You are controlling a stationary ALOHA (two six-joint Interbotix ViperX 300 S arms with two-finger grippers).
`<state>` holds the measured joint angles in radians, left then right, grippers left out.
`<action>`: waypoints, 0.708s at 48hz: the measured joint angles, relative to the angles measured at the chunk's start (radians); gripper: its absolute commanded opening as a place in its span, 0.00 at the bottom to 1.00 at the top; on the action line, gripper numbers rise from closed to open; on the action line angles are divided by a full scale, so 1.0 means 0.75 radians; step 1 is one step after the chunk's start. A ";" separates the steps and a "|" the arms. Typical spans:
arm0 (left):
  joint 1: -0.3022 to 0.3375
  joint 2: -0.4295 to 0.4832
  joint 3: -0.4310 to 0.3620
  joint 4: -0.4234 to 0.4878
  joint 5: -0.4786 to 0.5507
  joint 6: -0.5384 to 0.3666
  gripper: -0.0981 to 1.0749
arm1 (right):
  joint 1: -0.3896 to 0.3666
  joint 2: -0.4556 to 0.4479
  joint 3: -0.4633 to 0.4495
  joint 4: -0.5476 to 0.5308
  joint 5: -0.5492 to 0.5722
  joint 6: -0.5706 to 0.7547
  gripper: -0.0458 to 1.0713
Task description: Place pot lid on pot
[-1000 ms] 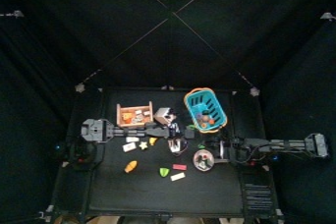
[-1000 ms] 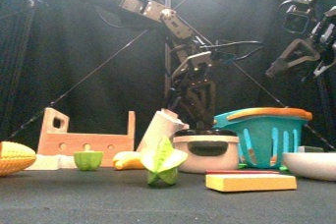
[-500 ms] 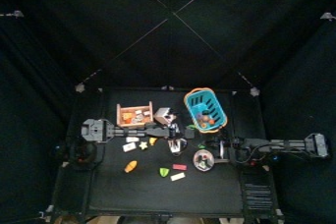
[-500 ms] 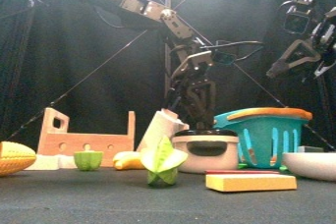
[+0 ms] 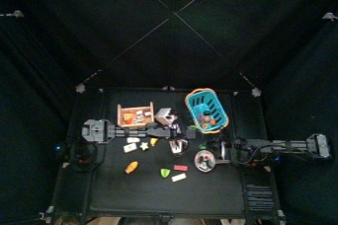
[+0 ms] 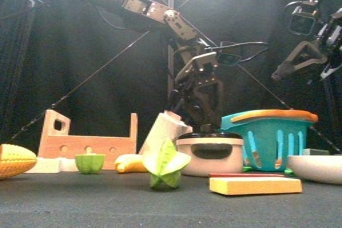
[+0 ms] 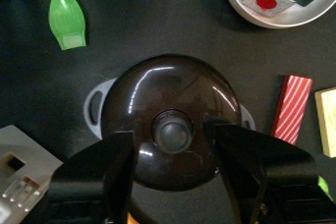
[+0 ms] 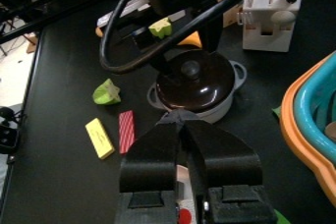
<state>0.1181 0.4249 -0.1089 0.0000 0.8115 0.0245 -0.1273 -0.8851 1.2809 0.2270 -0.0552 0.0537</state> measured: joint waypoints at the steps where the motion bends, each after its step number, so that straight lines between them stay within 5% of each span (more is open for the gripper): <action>1: 0.000 0.000 -0.002 -0.002 0.000 0.000 0.87 | 0.000 0.000 0.000 0.002 0.000 -0.002 0.05; 34: 0.000 -0.012 -0.012 0.000 -0.022 -0.002 0.89 | 0.000 0.000 0.004 0.002 0.000 0.000 0.05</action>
<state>0.1181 0.4157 -0.1181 0.0000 0.7946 0.0230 -0.1273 -0.8851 1.2839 0.2286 -0.0552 0.0537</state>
